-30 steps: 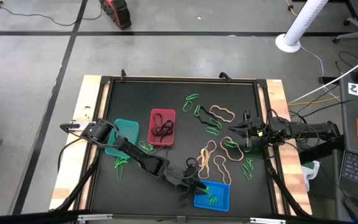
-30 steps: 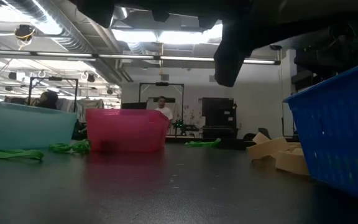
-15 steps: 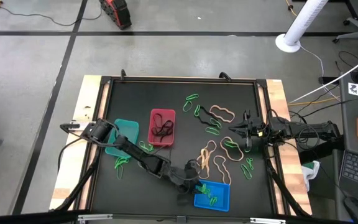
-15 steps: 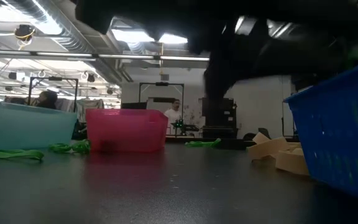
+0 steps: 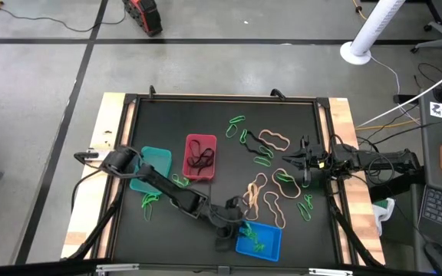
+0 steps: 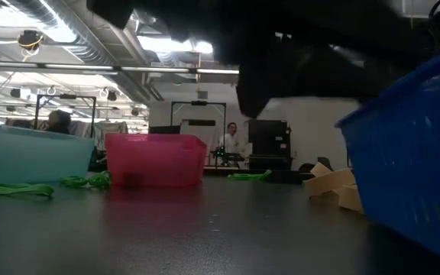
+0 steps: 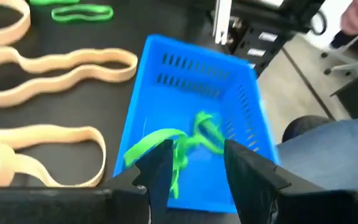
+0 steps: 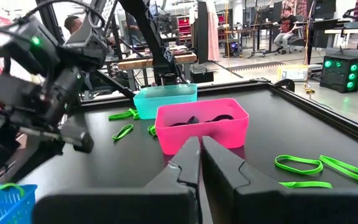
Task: Sort rubber bands into baskets
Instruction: Put the green rubber band into the blue bin
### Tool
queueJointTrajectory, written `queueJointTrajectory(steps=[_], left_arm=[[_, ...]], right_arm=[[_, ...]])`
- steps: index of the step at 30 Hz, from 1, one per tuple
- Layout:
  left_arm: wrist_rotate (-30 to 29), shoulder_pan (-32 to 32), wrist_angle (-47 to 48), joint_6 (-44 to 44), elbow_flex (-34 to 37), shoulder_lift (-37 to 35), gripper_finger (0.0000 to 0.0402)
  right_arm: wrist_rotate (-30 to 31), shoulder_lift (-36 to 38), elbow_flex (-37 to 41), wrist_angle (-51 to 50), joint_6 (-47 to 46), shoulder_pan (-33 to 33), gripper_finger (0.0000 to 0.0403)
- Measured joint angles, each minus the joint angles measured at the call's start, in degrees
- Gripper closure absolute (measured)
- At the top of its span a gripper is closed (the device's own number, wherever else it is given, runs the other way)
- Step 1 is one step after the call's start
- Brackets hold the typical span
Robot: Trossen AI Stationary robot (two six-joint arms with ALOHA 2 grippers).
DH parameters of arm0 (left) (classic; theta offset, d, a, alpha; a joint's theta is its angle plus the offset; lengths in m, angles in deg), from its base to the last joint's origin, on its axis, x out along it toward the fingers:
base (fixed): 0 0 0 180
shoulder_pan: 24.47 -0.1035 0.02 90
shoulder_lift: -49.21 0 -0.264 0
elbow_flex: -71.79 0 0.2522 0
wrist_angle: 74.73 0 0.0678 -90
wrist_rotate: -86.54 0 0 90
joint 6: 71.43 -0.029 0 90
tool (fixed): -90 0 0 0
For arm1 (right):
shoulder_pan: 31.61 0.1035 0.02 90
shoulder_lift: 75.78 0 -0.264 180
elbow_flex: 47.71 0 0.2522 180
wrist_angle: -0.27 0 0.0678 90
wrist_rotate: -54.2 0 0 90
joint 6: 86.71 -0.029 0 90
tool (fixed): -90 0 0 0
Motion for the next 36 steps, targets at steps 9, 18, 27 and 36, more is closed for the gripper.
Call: queueJointTrajectory(steps=[9,18,27,36], left_arm=[[0.0,0.0,2.2,-1.9,0.0,-5.9,0.026],[-0.4,-1.2,33.7,1.5,0.0,-19.2,0.026],[-2.9,-0.9,68.6,24.9,0.0,-28.0,0.026],[-9.9,-1.8,75.7,44.1,6.2,-28.1,0.026]], right_arm=[[0.0,0.0,0.0,0.0,0.0,0.0,0.0384],[0.0,0.0,0.0,0.0,0.0,0.0,0.0384],[0.0,0.0,0.0,0.0,0.0,0.0,0.0384],[0.0,0.0,0.0,0.0,0.0,0.0,0.0384]])
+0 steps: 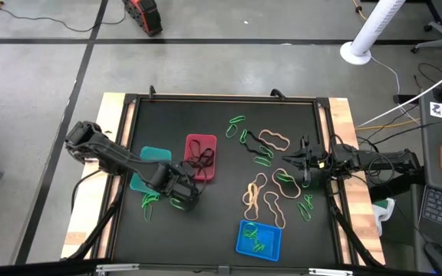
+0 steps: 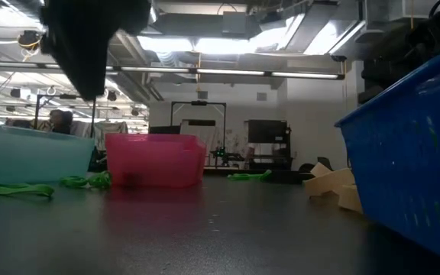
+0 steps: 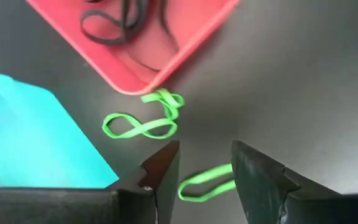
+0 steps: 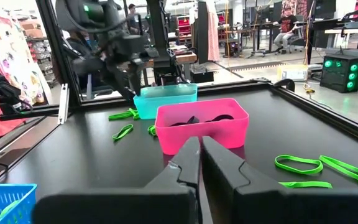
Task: Sort rubber bands into baskets
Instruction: Put the green rubber band into the blue bin
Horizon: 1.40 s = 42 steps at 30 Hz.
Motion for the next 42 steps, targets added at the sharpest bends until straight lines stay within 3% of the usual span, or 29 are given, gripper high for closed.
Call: queueJointTrajectory(steps=[20,42], left_arm=[[-2.1,-4.7,-21.3,3.6,18.5,0.1,0.026],[-3.1,-5.7,-26.8,2.4,20.4,0.1,0.026]], right_arm=[[0.0,0.0,0.0,0.0,0.0,0.0,0.0384],[0.0,0.0,0.0,0.0,0.0,0.0,0.0384]])
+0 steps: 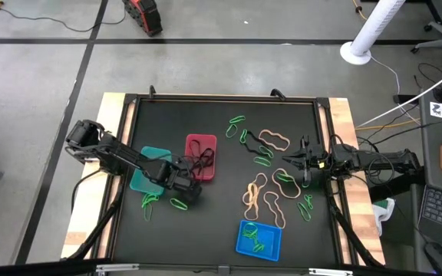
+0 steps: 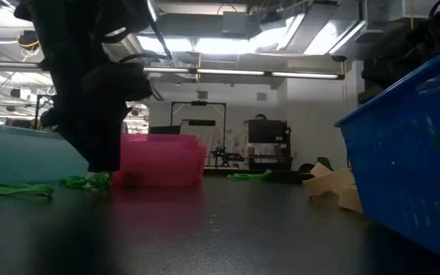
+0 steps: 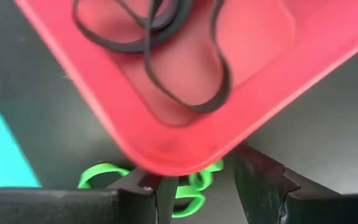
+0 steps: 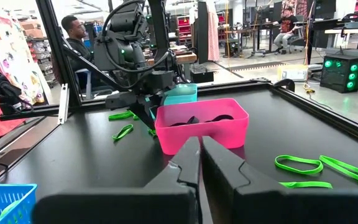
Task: Sort rubber bands into baskets
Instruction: Put the green rubber band into the blue bin
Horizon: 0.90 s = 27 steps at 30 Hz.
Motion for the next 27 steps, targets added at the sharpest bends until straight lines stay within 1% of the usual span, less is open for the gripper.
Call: queueJointTrajectory(steps=[5,11,19,24,27], left_arm=[[0.1,0.0,-3.4,-0.8,0.0,0.0,0.026],[0.1,0.0,-2.0,-0.8,0.0,0.0,0.0264],[0.2,0.0,-0.3,-1.0,0.0,0.0,0.0296],[2.4,0.0,-0.2,-0.9,0.0,0.0,0.0314],[2.8,0.0,0.6,-0.9,0.0,0.0,0.0322]], right_arm=[[0.0,0.0,0.0,0.0,0.0,0.0,0.0384],[0.0,0.0,0.0,0.0,0.0,0.0,0.0384],[0.0,0.0,0.0,0.0,0.0,0.0,0.0384],[0.0,0.0,0.0,0.0,0.0,0.0,0.0384],[0.0,0.0,0.0,0.0,0.0,0.0,0.0384]])
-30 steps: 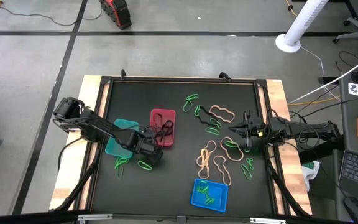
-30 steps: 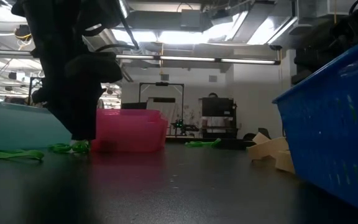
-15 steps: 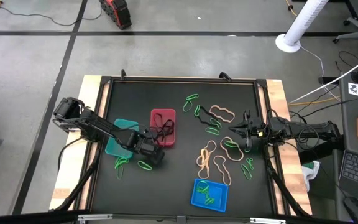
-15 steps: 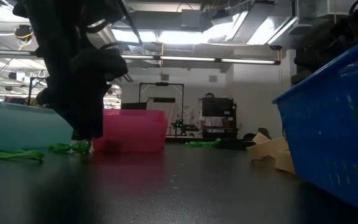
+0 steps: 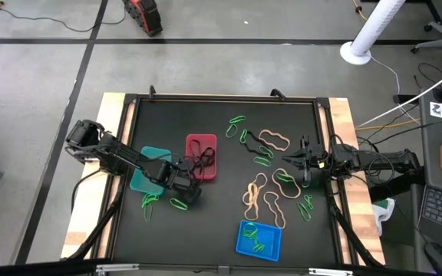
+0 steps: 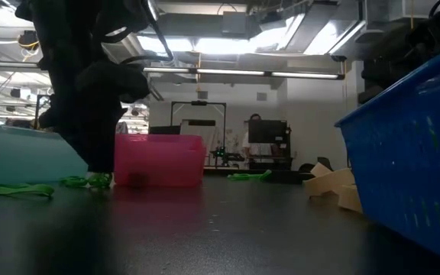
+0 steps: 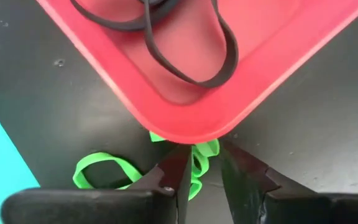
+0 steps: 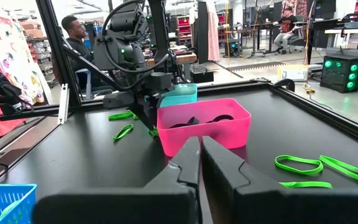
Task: Sort rubber bands into baskets
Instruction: Put the green rubber band into the blue bin
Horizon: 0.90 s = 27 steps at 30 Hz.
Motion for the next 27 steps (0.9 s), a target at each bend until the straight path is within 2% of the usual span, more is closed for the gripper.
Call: queueJointTrajectory(steps=[12,22,27], left_arm=[[0.4,-0.3,-0.1,-0.4,-0.1,2.2,0.034],[2.1,-1.9,-0.3,-0.5,-0.2,3.3,0.0333],[1.9,-1.9,0.0,-1.7,-0.2,3.3,0.0366]], right_arm=[[0.0,0.0,0.0,0.0,0.0,0.0,0.0384],[0.0,0.0,0.0,0.0,0.0,0.0,0.0384],[0.0,0.0,0.0,0.0,0.0,0.0,0.0384]])
